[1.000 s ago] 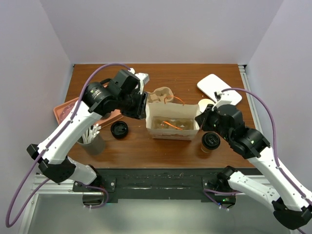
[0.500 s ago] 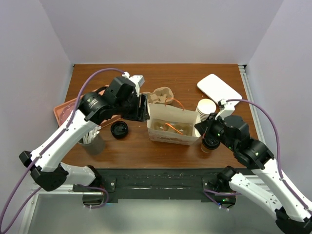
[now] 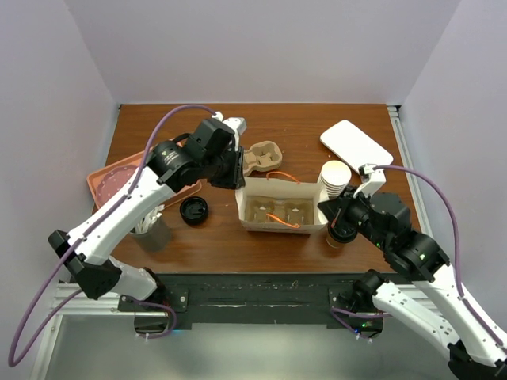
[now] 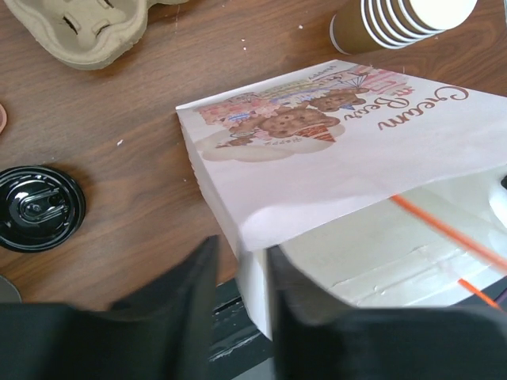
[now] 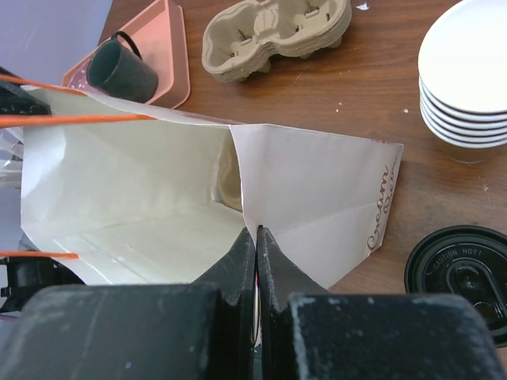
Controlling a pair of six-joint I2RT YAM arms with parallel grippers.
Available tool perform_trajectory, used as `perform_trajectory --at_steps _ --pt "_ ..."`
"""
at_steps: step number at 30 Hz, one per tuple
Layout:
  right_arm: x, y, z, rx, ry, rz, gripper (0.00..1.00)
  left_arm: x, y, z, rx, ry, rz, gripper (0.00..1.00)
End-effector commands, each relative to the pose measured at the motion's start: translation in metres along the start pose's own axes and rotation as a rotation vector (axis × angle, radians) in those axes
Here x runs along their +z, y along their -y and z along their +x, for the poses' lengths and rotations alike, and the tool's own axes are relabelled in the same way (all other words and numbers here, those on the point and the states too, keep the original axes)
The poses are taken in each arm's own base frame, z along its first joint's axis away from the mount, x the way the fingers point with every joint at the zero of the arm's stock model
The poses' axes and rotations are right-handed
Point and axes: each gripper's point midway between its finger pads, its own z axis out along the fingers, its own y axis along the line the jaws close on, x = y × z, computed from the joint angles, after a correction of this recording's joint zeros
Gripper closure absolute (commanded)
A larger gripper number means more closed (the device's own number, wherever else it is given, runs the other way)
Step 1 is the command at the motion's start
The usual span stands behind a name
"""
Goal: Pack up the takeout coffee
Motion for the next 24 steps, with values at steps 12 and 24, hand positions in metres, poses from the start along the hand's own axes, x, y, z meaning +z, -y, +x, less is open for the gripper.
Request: perform_trajectory --at_steps 12,24 --pt "0.016 -0.035 -0.027 -0.295 0.219 -0.247 0.88 -0.031 0.019 -0.030 0.148 0.245 0.163 1.00" --pt "0.000 0.008 -0.006 -0.225 0.095 -0.041 0.51 -0.040 -0.003 0.019 0.159 0.292 0.225 1.00"
